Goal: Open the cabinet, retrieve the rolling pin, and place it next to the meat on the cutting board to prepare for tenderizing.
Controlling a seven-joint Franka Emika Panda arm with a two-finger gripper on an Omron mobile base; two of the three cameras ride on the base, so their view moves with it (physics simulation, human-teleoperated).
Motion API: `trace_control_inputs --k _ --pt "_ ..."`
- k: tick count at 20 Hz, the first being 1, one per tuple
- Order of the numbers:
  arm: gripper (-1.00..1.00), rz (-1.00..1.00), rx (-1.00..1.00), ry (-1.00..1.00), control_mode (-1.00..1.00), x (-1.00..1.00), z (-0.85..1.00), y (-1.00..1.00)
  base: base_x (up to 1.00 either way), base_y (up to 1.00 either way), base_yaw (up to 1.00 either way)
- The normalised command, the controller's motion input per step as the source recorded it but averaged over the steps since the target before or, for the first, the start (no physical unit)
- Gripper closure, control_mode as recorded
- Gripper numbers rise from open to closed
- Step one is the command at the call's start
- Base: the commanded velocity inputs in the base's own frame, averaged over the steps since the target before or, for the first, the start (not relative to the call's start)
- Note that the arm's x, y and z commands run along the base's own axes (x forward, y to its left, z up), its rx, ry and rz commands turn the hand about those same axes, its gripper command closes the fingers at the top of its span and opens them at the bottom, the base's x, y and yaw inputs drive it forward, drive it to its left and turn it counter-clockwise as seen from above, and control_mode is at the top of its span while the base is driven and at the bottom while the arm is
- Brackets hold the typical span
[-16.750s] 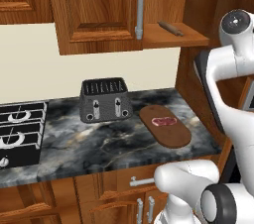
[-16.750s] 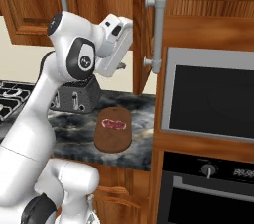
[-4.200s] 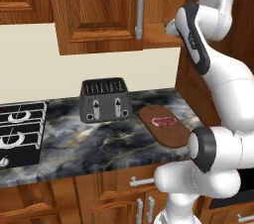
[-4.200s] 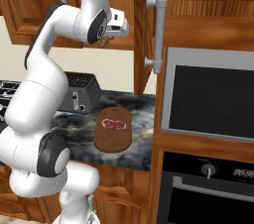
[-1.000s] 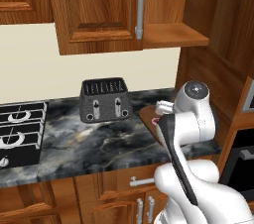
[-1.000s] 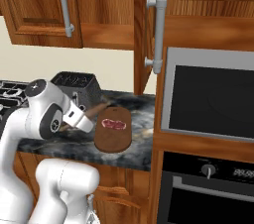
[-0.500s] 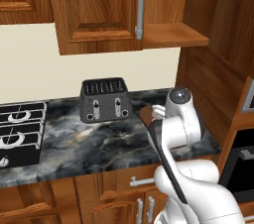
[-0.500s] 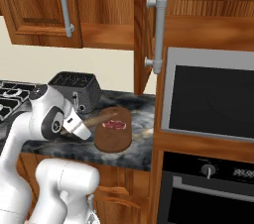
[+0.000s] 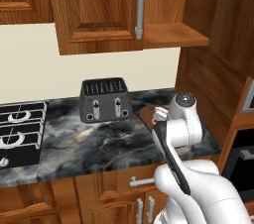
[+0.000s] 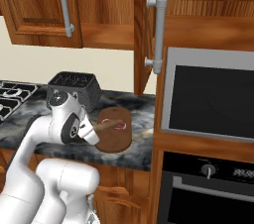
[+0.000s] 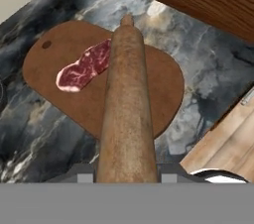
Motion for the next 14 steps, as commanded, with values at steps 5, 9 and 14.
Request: trace_control_inputs --k 5,9,14 --pt "1.0 -0.07 0.0 0.01 -1.0 0.34 -0.39 -0.06 0.0 0.0 0.0" --pt "1.0 -0.07 0.01 0.03 -1.0 0.4 -0.32 -0.04 0.0 0.0 0.0" --pt "1.0 -0.04 0.04 0.04 -1.0 0.37 -0.37 -0.06 0.0 0.0 0.0"
